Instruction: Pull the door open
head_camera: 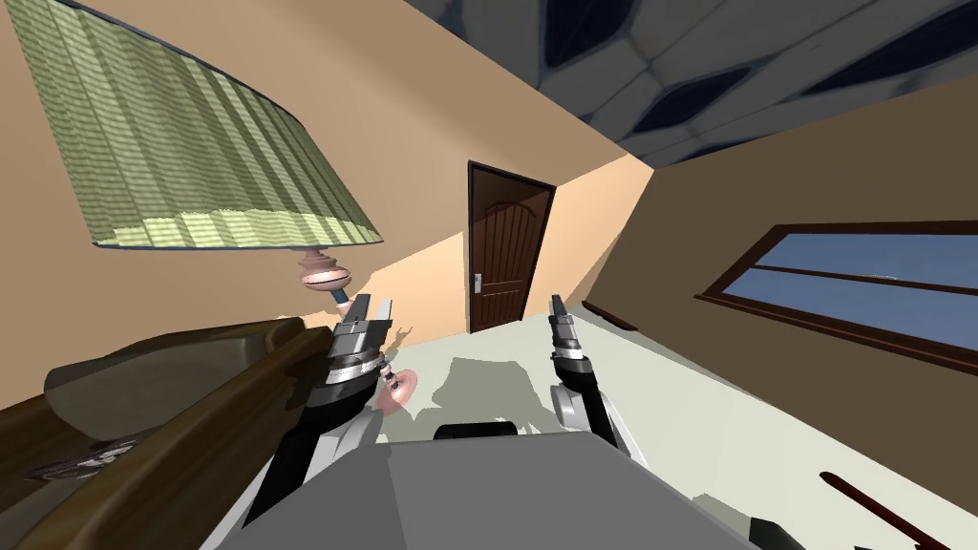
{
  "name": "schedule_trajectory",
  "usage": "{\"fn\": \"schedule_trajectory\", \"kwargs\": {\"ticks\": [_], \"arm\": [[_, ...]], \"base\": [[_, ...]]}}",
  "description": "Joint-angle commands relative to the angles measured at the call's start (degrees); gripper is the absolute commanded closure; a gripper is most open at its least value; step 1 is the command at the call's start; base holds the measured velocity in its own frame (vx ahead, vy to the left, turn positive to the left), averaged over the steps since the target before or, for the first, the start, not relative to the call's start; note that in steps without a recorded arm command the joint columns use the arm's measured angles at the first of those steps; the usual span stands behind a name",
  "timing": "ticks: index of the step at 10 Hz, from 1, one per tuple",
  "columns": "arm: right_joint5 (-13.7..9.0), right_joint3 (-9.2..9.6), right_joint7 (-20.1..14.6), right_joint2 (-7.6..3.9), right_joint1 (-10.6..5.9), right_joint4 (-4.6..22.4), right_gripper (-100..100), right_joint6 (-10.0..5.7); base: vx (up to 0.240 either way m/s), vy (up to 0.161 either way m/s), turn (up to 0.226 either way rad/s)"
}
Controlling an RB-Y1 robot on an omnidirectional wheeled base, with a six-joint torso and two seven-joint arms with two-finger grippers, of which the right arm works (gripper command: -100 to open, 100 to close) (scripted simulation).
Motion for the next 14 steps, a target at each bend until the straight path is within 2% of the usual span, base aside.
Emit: {"fn": "schedule_trajectory", "kwargs": {"ticks": [1,7,14], "arm": [[1.12,0.19,1.59,-0.37,-1.41,2.37,-100,0.22],[4.44,0.28,6.04,-1.65,-5.94,10.1,-100,0.93],[8.91,0.41,12.04,-2.66,-12.05,20.51,-100,1.89]], "base": [[0.12,0.037,-0.017],[0.094,0.028,-0.016],[0.102,0.038,-0.018]]}}
